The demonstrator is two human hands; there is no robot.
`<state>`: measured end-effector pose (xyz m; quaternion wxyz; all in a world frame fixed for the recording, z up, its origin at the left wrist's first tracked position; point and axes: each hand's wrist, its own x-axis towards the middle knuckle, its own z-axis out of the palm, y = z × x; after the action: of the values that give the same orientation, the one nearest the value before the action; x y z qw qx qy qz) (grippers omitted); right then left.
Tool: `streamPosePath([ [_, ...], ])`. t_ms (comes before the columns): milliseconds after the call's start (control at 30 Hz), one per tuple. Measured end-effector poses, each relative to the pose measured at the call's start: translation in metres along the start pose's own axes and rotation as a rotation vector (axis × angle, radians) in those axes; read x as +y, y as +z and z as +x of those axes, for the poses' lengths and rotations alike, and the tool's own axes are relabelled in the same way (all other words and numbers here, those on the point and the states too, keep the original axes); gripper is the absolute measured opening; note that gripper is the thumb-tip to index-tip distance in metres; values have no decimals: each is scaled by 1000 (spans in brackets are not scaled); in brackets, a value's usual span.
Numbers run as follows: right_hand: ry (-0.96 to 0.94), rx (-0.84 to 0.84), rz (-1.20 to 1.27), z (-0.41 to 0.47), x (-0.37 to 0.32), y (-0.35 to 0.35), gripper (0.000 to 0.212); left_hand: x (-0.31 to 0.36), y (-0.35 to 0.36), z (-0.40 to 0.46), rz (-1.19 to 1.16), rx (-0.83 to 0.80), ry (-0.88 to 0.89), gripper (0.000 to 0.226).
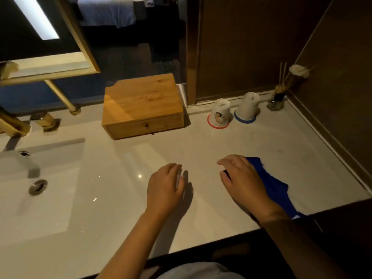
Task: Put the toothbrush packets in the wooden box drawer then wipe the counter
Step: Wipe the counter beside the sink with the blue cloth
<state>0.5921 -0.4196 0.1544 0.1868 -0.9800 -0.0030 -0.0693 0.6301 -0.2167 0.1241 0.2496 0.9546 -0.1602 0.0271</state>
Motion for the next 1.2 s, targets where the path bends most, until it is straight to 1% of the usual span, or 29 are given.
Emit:
streamPosePath([
  [67,-61,23,-91,-21,34,-6,28,18,25,-25,67,-28,-28,45],
  [100,-75,8,-137,-31,51,-9,33,25,36,-37,109,-48,-44,47],
  [167,-81,-61,-202,-46,84,-9,44,39,53,-57,176,-114,-95,54],
  [233,-102,-172,-209,-56,110,-9,63,50,68,-73,195,-185,-159,59],
  [267,-126,-222,-200,-60,120,-10,69,53,75,-79,196,-205,-188,61],
  [300,-165,-268,-197,-62,131,-11,71,56,79,-83,211,-207,-203,62],
  [367,-215,-462,-205,-61,146,-16,71,60,85,-87,254,-197,-221,64],
  [400,-238,-530,-233,-60,150,-18,73,60,86,-87,268,-201,-233,64],
  [467,-280,-584,-257,-55,154,-19,79,60,88,-87,291,-214,-242,65],
  [567,-305,-642,-278,-50,151,-16,81,62,88,-88,279,-203,-243,66],
  [633,-281,-650,-238,-47,146,-14,81,63,89,-89,292,-216,-249,65],
  [700,-246,-623,-185,-43,141,-12,78,63,89,-87,306,-223,-257,64],
  [867,-186,-496,-91,-42,135,-7,54,64,88,-87,305,-216,-257,65],
  [1033,-180,-281,-18,-60,133,1,31,66,86,-87,312,-257,-261,68],
  [1100,-166,-252,8,-60,132,0,25,66,86,-86,303,-271,-265,70],
  [1200,-135,-222,111,-60,125,-7,24,68,83,-84,285,-291,-268,71],
])
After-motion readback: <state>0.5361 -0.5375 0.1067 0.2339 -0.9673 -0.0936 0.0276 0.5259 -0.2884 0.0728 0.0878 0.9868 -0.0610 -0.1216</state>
